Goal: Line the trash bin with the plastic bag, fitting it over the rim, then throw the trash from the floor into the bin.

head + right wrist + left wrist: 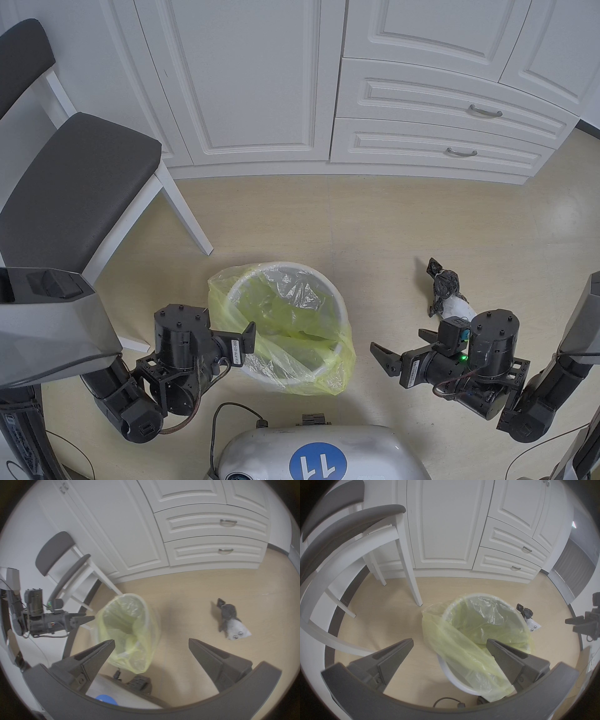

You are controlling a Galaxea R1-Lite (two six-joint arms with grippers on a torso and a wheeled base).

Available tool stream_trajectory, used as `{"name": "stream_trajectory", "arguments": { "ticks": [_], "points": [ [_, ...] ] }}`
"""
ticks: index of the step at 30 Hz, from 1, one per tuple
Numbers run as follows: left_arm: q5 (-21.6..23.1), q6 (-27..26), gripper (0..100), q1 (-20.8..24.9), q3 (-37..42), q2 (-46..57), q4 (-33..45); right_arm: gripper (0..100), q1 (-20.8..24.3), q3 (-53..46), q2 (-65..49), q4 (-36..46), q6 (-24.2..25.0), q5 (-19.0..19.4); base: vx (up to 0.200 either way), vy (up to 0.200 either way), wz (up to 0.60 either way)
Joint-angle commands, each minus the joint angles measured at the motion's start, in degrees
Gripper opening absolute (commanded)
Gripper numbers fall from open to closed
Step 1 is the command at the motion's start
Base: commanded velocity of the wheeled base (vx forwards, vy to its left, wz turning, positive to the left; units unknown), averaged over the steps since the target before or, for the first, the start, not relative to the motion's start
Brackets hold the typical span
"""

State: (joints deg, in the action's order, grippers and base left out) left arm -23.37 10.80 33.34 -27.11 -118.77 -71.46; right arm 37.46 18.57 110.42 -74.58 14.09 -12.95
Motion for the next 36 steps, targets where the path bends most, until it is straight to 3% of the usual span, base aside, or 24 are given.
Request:
{"name": "stream_trajectory", "arguments": {
  "ticks": [1,4,13,29,36],
  "points": [
    [-0.27,3.88,100,0.94,-3.91,-0.23,4.22,100,-1.51,-0.02,1.55,0.23,-0.73,-1.73,0.000,0.000,0.00],
    [-0.19,9.15,100,1.11,-6.64,0.03,9.23,100,-2.92,-0.02,2.60,0.23,-2.23,-1.99,0.000,0.000,0.00],
    [-0.19,14.07,100,4.80,-7.43,0.30,12.57,100,-3.89,-0.55,2.25,0.14,-2.93,-1.99,0.000,0.000,0.00],
    [0.43,16.62,100,5.68,-7.08,-2.78,13.63,100,-3.89,-1.52,2.78,0.14,-3.37,-2.17,0.000,0.000,0.00],
    [5.62,22.69,100,5.77,-7.60,-3.66,12.84,100,-3.89,-2.04,3.22,-0.39,-3.37,-2.17,0.000,0.000,0.00]
  ]
}}
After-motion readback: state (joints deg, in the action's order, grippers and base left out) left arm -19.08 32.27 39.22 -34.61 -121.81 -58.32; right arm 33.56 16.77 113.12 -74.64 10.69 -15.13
